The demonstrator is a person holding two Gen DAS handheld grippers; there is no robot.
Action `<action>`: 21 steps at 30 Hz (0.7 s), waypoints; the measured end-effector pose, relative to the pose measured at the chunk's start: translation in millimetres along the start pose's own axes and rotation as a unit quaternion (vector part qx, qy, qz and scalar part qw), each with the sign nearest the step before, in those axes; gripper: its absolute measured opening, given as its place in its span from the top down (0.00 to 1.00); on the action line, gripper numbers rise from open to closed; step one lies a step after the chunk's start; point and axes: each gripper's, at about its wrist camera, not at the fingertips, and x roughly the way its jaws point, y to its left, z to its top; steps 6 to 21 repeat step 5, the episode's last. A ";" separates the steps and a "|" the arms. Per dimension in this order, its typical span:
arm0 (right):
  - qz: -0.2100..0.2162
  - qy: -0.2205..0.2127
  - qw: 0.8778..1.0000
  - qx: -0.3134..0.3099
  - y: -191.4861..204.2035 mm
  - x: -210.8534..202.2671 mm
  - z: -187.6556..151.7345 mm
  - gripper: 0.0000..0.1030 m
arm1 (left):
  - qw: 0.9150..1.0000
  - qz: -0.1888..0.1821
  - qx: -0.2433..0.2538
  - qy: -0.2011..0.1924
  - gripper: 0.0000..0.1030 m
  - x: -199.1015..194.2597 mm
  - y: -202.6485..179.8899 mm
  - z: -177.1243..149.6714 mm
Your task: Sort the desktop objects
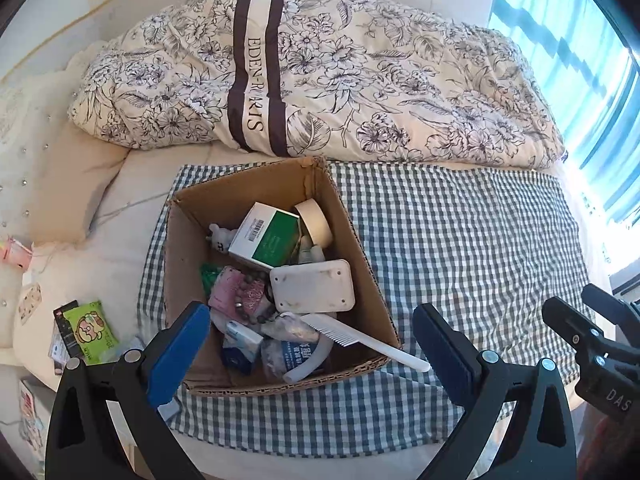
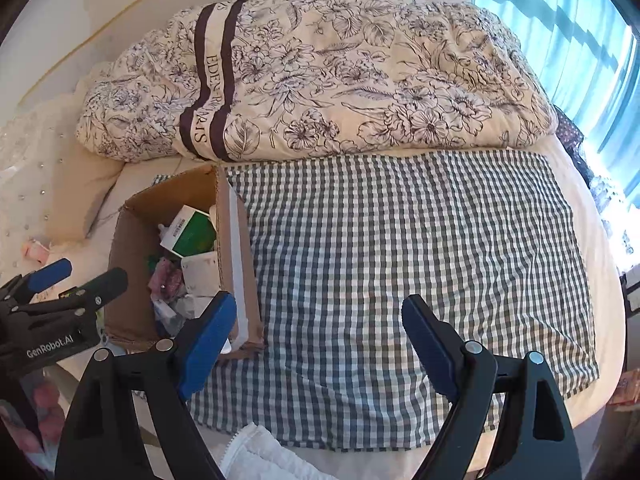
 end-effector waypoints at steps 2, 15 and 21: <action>-0.001 0.000 1.000 0.000 -0.5 0.1 -1.1 0.18 | 1.000 0.025 0.004 -0.005 0.00 -1.3 -0.6 0.0; -0.003 0.000 1.000 -0.001 -2.1 -0.8 -1.2 0.18 | 1.000 0.000 -0.008 -0.005 0.00 -2.2 3.7 0.0; -0.003 0.000 1.000 -0.001 -2.1 -0.8 -1.2 0.18 | 1.000 0.000 -0.008 -0.005 0.00 -2.2 3.7 0.0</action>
